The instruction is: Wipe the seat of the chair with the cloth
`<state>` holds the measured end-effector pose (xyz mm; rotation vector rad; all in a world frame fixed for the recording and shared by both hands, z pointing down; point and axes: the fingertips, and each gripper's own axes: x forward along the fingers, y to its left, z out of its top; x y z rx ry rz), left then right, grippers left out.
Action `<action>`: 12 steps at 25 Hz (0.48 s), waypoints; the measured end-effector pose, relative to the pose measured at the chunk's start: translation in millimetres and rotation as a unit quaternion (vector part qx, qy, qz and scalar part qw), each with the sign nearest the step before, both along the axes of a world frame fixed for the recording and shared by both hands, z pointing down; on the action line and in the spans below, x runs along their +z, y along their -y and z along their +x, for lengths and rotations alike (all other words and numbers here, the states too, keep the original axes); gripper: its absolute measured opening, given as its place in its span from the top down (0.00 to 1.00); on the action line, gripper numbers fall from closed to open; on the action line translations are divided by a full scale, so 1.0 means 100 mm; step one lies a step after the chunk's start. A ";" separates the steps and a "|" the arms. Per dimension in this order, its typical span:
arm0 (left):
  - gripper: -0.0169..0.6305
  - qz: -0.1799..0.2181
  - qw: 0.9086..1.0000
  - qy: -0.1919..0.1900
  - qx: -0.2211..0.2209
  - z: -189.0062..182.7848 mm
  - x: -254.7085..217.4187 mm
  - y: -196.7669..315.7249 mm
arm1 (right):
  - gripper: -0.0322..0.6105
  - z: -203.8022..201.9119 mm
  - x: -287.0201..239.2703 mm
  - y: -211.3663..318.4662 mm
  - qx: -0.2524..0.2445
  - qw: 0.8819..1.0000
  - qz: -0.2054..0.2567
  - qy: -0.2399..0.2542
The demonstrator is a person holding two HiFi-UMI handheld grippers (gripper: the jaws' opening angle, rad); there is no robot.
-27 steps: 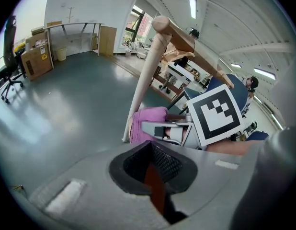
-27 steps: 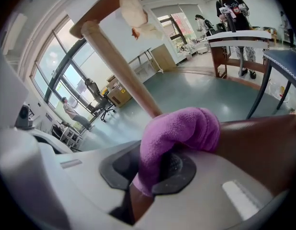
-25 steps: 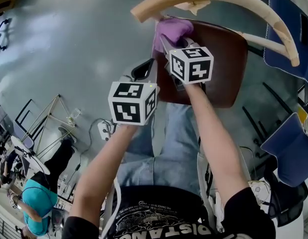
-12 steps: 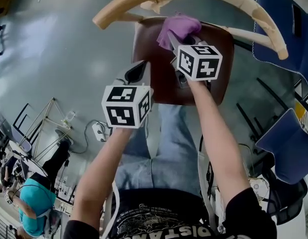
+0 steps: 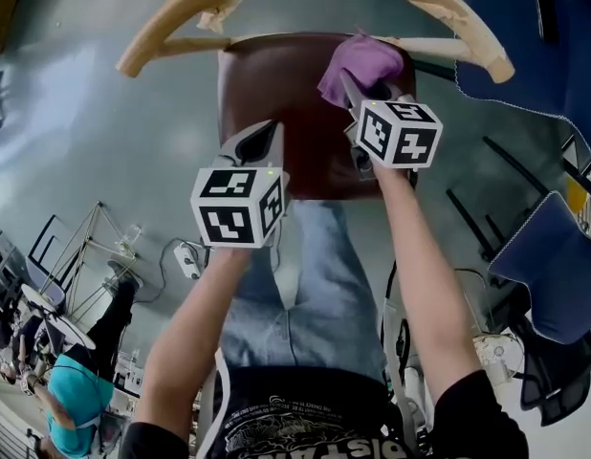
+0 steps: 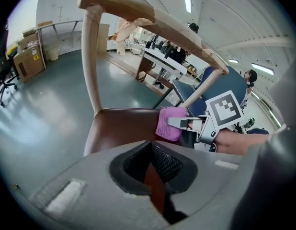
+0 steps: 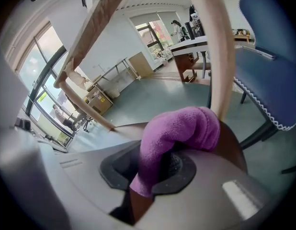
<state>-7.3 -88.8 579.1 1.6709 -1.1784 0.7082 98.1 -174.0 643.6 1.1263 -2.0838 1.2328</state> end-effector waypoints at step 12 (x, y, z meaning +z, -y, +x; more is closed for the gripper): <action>0.98 -0.001 1.000 0.000 0.021 0.33 0.07 -0.06 | 0.85 0.86 0.07 -0.24 0.049 0.999 -0.005 -0.016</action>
